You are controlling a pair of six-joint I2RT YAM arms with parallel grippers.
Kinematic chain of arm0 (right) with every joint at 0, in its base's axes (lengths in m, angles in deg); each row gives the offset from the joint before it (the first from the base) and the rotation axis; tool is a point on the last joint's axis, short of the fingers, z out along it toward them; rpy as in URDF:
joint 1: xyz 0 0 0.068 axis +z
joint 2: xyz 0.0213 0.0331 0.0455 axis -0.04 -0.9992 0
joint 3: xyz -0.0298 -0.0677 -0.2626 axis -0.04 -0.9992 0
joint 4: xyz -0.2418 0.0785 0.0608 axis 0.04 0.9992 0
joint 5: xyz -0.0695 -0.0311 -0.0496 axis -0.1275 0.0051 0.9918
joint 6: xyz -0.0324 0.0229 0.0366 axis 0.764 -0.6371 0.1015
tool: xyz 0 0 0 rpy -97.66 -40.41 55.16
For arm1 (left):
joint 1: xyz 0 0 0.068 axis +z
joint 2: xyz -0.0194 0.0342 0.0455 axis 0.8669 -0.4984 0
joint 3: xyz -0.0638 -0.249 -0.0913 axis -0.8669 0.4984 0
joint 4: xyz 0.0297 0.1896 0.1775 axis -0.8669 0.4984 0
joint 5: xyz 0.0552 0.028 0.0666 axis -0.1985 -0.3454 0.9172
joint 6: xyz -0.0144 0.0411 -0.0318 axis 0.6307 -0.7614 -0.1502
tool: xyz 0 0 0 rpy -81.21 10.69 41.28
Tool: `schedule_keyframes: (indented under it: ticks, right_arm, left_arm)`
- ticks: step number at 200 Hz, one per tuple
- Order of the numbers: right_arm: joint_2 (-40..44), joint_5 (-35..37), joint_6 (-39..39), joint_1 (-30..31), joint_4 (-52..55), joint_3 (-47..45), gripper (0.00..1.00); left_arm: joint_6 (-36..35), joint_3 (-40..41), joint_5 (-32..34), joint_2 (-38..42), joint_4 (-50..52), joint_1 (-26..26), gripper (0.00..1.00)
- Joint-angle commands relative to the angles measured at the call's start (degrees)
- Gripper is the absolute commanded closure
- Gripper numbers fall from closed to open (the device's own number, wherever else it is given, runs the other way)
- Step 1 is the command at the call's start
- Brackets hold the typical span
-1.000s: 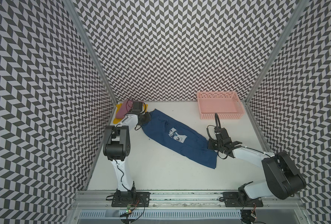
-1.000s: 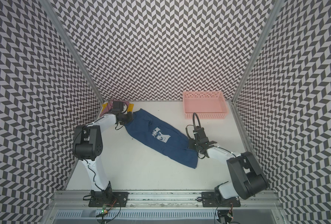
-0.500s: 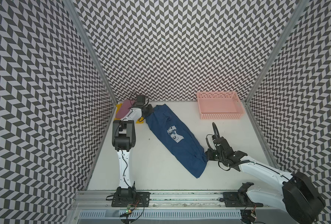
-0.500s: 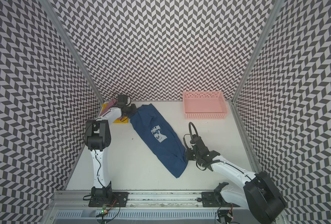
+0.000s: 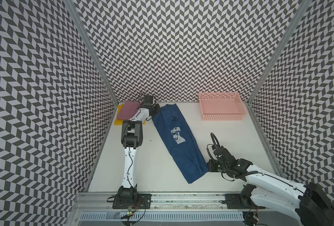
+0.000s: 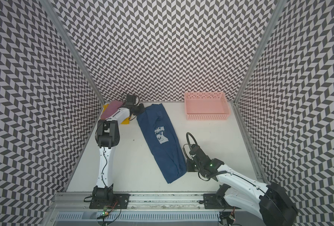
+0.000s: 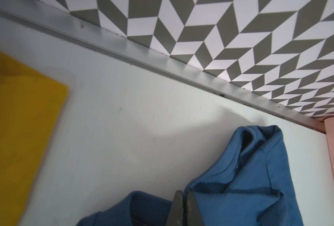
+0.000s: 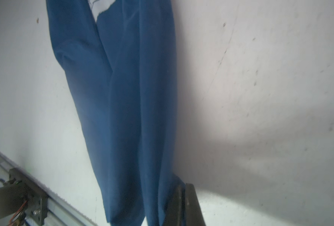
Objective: Fold and stack t-shirts
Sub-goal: Adjust the T-shirt at the center of the board.
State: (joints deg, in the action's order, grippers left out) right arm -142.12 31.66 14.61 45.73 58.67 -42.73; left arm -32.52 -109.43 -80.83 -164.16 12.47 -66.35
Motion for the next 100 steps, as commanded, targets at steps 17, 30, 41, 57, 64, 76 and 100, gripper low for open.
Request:
schedule_keyframes:
  ticks: [17,30,41,57,64,76,100]
  right_arm:
    - [2.0,-0.1,-5.5,5.1,2.3,0.4,1.00]
    - [2.4,0.5,-7.2,7.2,2.8,0.5,0.98]
    - [3.1,1.6,-8.3,8.8,4.1,0.8,0.92]
    - [5.1,3.9,-9.5,10.4,6.9,2.3,0.54]
    - [6.3,5.4,-9.8,10.8,8.0,3.3,0.38]
    - [8.8,8.2,-9.6,11.2,8.9,5.2,0.20]
    - [11.6,17.8,-6.0,11.2,6.4,9.1,0.09]
  left_arm:
    - [-0.4,-4.9,-0.9,-1.6,-1.4,-0.6,1.00]
    - [-0.9,-5.0,-1.4,-1.6,-2.1,-0.6,0.99]
    - [-1.6,-5.1,-1.7,-1.3,-2.5,-0.6,0.78]
    - [-3.1,-4.6,-2.4,0.0,-3.6,-0.5,0.63]
    - [-3.6,-4.2,-2.4,1.0,-4.1,-0.5,0.60]
    - [-3.8,-2.5,-2.5,3.6,-5.6,-0.3,0.55]
    - [-2.8,6.1,-3.7,12.3,-12.9,0.2,0.52]
